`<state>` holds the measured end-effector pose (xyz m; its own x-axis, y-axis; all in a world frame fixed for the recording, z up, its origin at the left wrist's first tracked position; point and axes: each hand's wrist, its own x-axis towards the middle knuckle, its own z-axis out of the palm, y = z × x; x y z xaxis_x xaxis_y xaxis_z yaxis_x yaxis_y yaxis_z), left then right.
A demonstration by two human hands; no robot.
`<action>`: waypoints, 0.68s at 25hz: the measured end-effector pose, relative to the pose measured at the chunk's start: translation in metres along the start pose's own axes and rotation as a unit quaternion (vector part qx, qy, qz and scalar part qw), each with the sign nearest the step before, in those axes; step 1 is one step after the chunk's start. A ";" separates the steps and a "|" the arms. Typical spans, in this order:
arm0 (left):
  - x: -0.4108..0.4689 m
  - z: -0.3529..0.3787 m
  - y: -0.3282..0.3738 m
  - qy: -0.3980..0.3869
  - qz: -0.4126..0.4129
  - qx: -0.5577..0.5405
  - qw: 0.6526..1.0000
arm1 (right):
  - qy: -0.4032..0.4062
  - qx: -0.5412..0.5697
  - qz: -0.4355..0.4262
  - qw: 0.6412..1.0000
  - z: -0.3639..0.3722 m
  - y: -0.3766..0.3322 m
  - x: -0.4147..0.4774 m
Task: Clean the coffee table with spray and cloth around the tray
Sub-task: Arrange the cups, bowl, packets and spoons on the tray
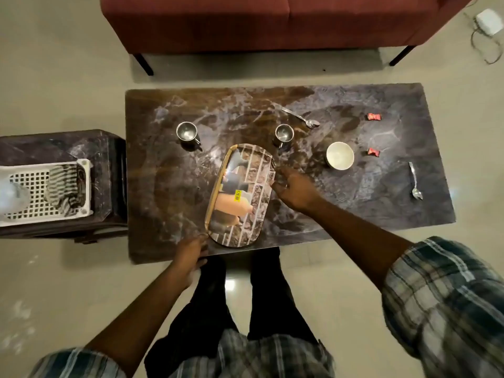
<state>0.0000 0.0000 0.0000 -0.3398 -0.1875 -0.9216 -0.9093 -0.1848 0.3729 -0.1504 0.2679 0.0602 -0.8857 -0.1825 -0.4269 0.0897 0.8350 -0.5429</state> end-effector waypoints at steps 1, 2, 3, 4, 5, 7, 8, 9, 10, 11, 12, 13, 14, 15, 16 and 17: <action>0.007 0.005 -0.006 0.006 -0.030 -0.028 0.999 | -0.012 0.004 -0.003 1.000 0.005 0.009 0.013; 0.020 0.011 -0.015 0.022 -0.056 -0.050 0.997 | -0.036 -0.006 -0.003 0.999 0.006 0.014 0.028; 0.029 0.019 -0.023 0.039 -0.064 -0.057 0.996 | -0.054 -0.014 -0.007 0.998 0.010 0.023 0.047; 0.036 0.027 -0.034 0.060 -0.072 -0.070 0.993 | -0.067 -0.027 -0.016 0.997 0.015 0.027 0.060; 0.043 0.036 -0.042 0.085 -0.075 -0.075 0.991 | -0.069 -0.026 -0.031 0.997 0.022 0.034 0.077; 0.061 0.057 -0.055 0.133 -0.072 -0.105 0.983 | -0.063 -0.030 -0.054 0.996 0.035 0.044 0.112; 0.067 0.068 -0.058 0.149 -0.078 -0.126 0.978 | -0.065 -0.045 -0.064 0.995 0.040 0.047 0.129; 0.073 0.077 -0.064 0.158 -0.081 -0.155 0.972 | -0.064 -0.059 -0.071 0.994 0.046 0.050 0.148; 0.076 0.086 -0.069 0.160 -0.079 -0.176 0.968 | -0.067 -0.079 -0.076 0.992 0.049 0.049 0.162; 0.082 0.092 -0.074 0.162 -0.072 -0.192 0.965 | -0.068 -0.090 -0.081 0.990 0.056 0.053 0.179; 0.085 0.097 -0.076 0.165 -0.065 -0.202 0.963 | -0.073 -0.100 -0.081 0.989 0.059 0.053 0.191; 0.090 0.100 -0.078 0.168 -0.056 -0.214 0.961 | -0.073 -0.101 -0.081 0.989 0.064 0.057 0.203; 0.095 0.101 -0.080 0.172 -0.046 -0.226 0.958 | -0.072 -0.106 -0.081 0.988 0.068 0.058 0.211; 0.100 0.102 -0.082 0.173 -0.042 -0.238 0.955 | -0.061 -0.106 -0.085 0.989 0.073 0.062 0.220; 0.104 0.101 -0.083 0.170 -0.039 -0.247 0.953 | -0.053 -0.105 -0.084 0.989 0.076 0.065 0.226; 0.106 0.099 -0.085 0.172 -0.031 -0.224 0.959 | -0.039 -0.102 -0.088 0.990 0.080 0.071 0.232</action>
<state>0.0174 0.0912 -0.1395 -0.1186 -0.4559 -0.8821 -0.7040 -0.5879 0.3985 -0.3135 0.2430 -0.1349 -0.8403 -0.3684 -0.3978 -0.1645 0.8724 -0.4603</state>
